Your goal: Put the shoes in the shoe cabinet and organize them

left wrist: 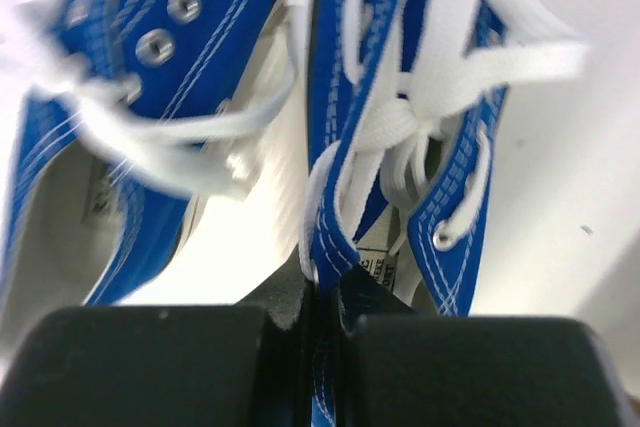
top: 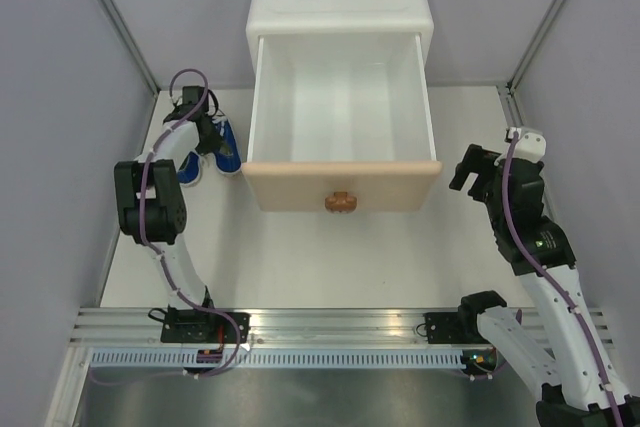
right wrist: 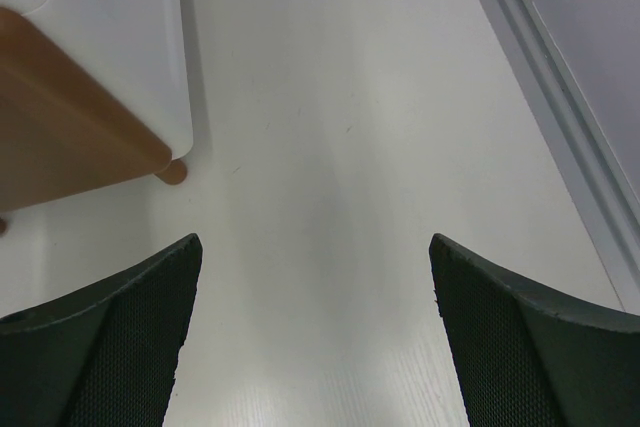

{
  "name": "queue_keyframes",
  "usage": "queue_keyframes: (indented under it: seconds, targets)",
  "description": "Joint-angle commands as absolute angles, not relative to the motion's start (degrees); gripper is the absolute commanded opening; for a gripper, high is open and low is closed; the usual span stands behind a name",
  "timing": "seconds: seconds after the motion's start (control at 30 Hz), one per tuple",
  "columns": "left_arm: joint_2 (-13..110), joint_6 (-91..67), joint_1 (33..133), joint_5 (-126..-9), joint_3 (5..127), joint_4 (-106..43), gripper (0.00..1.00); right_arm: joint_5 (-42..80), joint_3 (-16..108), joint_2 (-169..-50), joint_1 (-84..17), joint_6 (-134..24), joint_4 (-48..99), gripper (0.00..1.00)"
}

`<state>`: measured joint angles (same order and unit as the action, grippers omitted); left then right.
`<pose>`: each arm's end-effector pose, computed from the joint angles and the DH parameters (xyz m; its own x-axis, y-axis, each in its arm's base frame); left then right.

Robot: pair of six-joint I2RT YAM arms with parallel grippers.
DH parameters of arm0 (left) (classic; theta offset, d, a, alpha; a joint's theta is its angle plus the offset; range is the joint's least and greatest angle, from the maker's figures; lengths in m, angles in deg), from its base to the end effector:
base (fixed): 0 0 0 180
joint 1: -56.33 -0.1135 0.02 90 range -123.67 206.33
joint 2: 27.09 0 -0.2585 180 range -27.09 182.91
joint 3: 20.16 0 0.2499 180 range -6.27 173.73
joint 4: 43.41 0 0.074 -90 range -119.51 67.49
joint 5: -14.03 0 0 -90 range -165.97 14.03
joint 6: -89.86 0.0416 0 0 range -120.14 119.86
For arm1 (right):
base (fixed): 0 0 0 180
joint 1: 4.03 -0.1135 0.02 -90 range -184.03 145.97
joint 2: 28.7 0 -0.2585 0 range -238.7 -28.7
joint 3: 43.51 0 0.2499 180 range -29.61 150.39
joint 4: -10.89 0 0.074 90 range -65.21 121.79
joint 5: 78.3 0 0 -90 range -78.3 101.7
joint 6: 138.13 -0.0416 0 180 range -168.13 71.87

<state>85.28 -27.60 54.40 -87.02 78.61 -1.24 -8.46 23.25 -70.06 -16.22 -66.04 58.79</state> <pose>0.4254 0.0223 0.1988 -0.6683 -0.4754 -0.5722 -0.5060 0.8543 -0.1188 0.1557 0.0190 0.3482 -0.3212 0.2260 -0.9197 0.2226 0.9619 0.1586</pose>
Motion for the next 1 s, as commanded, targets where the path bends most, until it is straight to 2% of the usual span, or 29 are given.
queue_keyframes:
  seconds: [0.0, 0.4, 0.53, 0.67, 0.87, 0.97]
  targets:
    - [72.94, -31.95, 53.78, -88.10, 77.76, -4.20, 0.02, -7.55, 26.10, -69.04, -16.51, -65.45, 59.50, 0.98]
    - [47.19, -36.17, 55.63, -88.45, 70.90, -2.53, 0.02, -4.12, 28.83, -67.28, -16.51, -66.24, 63.46, 0.98]
    - [38.76, -37.31, 61.16, -90.73, 72.56, -1.39, 0.02, -2.98, 29.88, -66.23, -16.51, -66.94, 64.07, 0.98]
    - [35.40, -35.91, 69.58, -95.21, 77.48, -1.13, 0.02, -2.01, 31.29, -65.70, -16.51, -67.20, 65.83, 0.98]
    - [34.52, -33.28, 75.13, -99.79, 86.88, 1.07, 0.02, -1.83, 32.52, -64.47, -16.51, -67.20, 67.50, 0.98]
    - [34.87, -31.87, 76.71, -97.61, 90.93, 2.04, 0.02, -2.01, 32.53, -63.77, -16.51, -67.12, 68.03, 0.98]
